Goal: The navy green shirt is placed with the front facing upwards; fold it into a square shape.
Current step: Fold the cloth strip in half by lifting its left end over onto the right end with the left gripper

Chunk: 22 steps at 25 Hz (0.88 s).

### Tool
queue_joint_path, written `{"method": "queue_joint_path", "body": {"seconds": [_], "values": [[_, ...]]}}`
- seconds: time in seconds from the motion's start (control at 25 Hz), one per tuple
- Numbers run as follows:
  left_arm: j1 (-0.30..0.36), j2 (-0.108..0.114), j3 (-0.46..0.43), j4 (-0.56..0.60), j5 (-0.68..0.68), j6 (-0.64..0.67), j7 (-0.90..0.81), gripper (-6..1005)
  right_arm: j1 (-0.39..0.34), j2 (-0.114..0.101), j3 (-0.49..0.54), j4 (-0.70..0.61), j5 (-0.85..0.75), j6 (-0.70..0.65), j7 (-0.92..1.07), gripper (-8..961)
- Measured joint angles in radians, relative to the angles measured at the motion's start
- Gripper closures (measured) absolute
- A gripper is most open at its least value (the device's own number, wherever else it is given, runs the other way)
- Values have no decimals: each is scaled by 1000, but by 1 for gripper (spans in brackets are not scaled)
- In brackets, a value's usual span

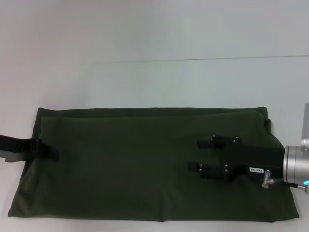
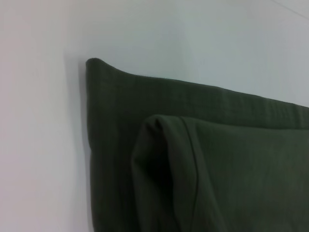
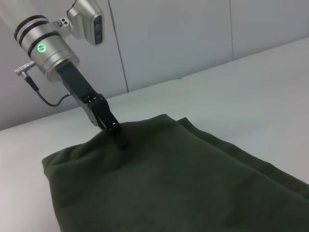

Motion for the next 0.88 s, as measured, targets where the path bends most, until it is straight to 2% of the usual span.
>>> {"method": "queue_joint_path", "body": {"seconds": [0.12, 0.56, 0.88], "values": [[0, 0, 1, 0, 0, 0, 0, 804, 0, 0, 0, 0, 0, 0, 0, 203], [0, 0, 0, 0, 1, 1, 0, 936, 0, 2, 0, 2, 3, -1, 0, 203], [0, -3, -2, 34, -85, 73, -1, 937, 0, 1, 0, 2, 6, -2, 0, 203]]}}
